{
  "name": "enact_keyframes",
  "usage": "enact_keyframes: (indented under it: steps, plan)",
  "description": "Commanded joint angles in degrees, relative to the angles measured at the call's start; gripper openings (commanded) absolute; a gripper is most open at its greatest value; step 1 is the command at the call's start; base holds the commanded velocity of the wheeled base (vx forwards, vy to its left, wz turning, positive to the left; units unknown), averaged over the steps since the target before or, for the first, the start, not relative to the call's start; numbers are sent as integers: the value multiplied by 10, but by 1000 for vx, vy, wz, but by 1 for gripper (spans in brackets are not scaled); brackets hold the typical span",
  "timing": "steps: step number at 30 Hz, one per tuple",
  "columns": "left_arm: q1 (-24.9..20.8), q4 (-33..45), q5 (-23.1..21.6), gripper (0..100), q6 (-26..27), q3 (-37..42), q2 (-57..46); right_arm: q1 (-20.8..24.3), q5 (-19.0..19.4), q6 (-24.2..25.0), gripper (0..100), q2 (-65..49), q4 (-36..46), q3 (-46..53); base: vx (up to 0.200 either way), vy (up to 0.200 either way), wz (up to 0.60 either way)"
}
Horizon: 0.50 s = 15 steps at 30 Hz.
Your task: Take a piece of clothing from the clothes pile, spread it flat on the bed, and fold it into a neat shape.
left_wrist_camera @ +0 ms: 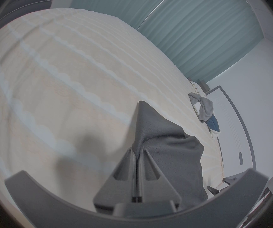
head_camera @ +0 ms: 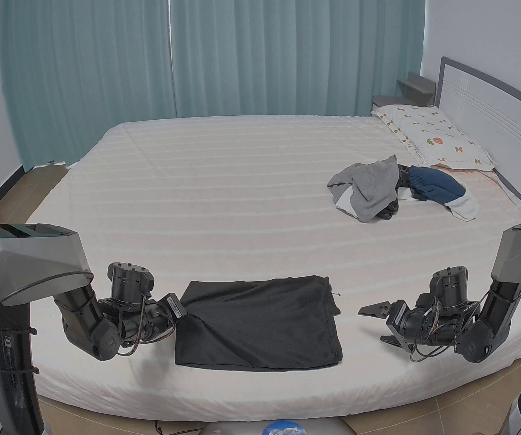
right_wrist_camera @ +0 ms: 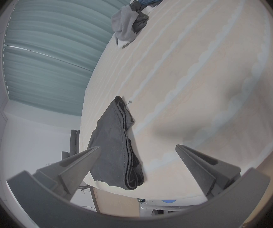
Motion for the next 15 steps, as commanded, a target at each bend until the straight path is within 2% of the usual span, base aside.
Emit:
enact_keyframes:
  steps: [1,15]
  plan:
    - [0,1,3,0,0,6,-1,0,0,0,100,0,0,1,0,200,0]
    - [-7,6,5,0,0,28,-16,0,0,0,100,1,0,2,0,200,0]
